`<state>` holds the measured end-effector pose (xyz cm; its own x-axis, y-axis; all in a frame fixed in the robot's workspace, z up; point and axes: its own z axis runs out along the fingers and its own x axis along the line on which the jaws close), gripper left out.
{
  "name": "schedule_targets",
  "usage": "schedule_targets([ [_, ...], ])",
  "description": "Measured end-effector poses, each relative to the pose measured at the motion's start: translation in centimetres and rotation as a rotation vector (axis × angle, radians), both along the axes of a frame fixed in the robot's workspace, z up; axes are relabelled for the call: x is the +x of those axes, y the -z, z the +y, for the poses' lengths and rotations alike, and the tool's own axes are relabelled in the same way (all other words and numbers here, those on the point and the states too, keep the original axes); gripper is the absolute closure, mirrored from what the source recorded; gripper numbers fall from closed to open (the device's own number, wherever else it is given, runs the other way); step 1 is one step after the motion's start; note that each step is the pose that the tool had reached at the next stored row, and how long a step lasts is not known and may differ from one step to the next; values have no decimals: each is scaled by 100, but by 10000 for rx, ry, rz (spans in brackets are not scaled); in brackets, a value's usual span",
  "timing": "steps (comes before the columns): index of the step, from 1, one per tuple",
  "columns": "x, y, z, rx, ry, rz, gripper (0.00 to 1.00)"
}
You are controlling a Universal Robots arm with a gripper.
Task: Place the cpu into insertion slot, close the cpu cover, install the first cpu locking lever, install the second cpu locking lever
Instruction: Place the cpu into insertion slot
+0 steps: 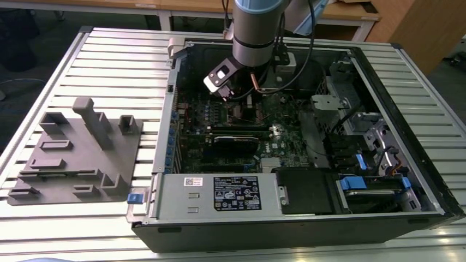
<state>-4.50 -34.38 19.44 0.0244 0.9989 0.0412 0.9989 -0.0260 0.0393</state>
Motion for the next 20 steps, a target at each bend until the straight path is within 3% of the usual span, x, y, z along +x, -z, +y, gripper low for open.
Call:
schedule_targets([
  [11,0,31,0,-2,0,0,46],
  [20,0,1,0,1,0,-1,46],
])
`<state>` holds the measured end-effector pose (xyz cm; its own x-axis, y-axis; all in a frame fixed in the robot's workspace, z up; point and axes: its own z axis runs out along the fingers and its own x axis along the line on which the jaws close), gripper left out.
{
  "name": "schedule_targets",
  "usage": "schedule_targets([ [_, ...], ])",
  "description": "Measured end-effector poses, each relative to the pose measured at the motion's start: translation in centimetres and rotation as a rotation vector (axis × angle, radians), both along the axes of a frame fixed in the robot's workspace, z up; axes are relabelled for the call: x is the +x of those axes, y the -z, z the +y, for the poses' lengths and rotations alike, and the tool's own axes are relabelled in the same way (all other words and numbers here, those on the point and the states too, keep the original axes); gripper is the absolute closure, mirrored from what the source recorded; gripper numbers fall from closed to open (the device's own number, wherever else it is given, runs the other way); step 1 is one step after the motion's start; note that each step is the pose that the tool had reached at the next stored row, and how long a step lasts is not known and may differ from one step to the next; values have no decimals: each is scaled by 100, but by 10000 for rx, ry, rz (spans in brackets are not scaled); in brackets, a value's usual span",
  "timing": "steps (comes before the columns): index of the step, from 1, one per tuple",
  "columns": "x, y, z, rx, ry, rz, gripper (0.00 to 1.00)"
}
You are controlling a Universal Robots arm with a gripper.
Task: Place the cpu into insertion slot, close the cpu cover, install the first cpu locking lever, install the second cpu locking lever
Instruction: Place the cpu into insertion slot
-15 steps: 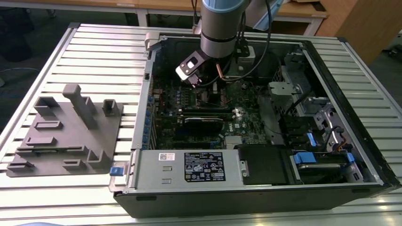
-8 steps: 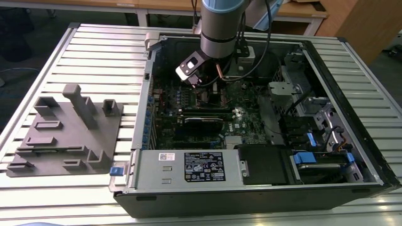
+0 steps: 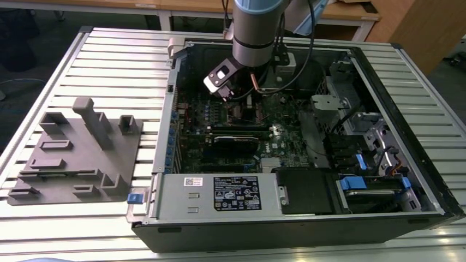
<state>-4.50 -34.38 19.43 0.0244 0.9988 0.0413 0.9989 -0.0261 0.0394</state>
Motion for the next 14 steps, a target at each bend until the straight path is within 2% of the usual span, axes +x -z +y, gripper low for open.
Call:
schedule_targets([
  [14,0,0,0,-2,-174,-30,46],
])
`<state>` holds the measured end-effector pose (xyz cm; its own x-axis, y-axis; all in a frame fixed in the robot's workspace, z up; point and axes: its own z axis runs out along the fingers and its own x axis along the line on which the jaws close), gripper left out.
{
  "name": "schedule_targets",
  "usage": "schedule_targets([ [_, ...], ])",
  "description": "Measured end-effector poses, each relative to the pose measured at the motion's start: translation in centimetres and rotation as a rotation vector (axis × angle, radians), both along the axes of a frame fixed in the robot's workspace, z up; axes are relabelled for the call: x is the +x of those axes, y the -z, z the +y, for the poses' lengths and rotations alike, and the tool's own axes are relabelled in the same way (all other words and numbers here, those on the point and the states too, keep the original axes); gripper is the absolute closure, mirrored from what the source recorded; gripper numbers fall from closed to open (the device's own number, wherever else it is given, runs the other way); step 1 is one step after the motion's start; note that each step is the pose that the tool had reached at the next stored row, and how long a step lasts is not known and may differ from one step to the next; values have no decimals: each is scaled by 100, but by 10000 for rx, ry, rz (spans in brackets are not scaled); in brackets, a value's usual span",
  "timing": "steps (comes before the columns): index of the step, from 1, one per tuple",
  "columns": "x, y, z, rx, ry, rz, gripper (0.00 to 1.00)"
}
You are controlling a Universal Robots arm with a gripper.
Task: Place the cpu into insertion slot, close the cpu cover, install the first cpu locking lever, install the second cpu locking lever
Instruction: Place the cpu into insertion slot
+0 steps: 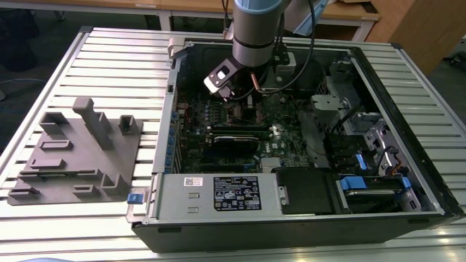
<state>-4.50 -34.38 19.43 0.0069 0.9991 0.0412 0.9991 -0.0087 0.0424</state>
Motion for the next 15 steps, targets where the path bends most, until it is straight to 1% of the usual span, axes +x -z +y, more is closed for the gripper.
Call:
schedule_targets([
  [9,-4,23,-1,-4,-29,1,46],
  [15,-4,25,-1,-1,-29,-1,46],
])
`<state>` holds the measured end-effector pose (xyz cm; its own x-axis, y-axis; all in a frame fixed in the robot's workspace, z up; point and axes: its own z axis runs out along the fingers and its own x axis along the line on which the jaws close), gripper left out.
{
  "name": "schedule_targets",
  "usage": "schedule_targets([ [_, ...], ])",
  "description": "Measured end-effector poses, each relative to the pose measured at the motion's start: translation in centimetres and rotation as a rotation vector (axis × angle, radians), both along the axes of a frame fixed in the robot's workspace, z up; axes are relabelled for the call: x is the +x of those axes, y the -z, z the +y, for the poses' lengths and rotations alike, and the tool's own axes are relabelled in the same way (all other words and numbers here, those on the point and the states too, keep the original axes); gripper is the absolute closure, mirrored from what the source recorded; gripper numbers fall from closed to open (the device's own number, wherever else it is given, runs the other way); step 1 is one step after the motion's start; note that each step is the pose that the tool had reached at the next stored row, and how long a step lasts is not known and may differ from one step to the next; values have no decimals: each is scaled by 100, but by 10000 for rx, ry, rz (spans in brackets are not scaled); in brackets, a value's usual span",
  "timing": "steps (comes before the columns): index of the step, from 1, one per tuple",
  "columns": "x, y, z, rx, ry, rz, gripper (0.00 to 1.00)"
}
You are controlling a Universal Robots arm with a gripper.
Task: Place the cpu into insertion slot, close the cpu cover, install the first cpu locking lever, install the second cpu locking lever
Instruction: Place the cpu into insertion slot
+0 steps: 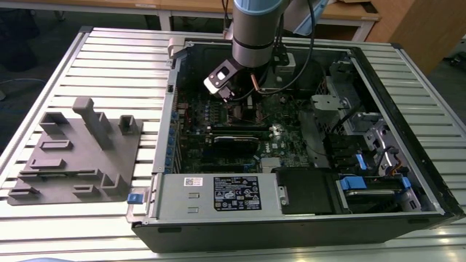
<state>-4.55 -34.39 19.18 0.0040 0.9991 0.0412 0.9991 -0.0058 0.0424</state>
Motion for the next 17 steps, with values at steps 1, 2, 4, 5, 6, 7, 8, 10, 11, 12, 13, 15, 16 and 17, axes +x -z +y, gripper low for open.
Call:
schedule_targets([
  [1,0,0,0,0,0,0,46],
  [2,0,0,0,0,0,0,46],
  [4,0,1,0,1,0,0,46],
  [5,0,1,0,1,0,0,46],
  [6,0,1,0,0,0,0,46],
  [7,0,1,0,1,0,-1,46],
  [8,0,1,0,1,1,-1,46],
  [10,0,1,-1,1,1,-1,46],
  [11,0,1,-1,1,1,0,46],
  [12,0,1,-1,2,0,-1,46],
  [13,0,0,-1,3,0,-1,46],
  [15,0,-1,-2,3,0,-1,46],
  [16,0,-1,-4,3,0,-1,46],
  [17,0,-1,-6,2,0,-2,46],
])
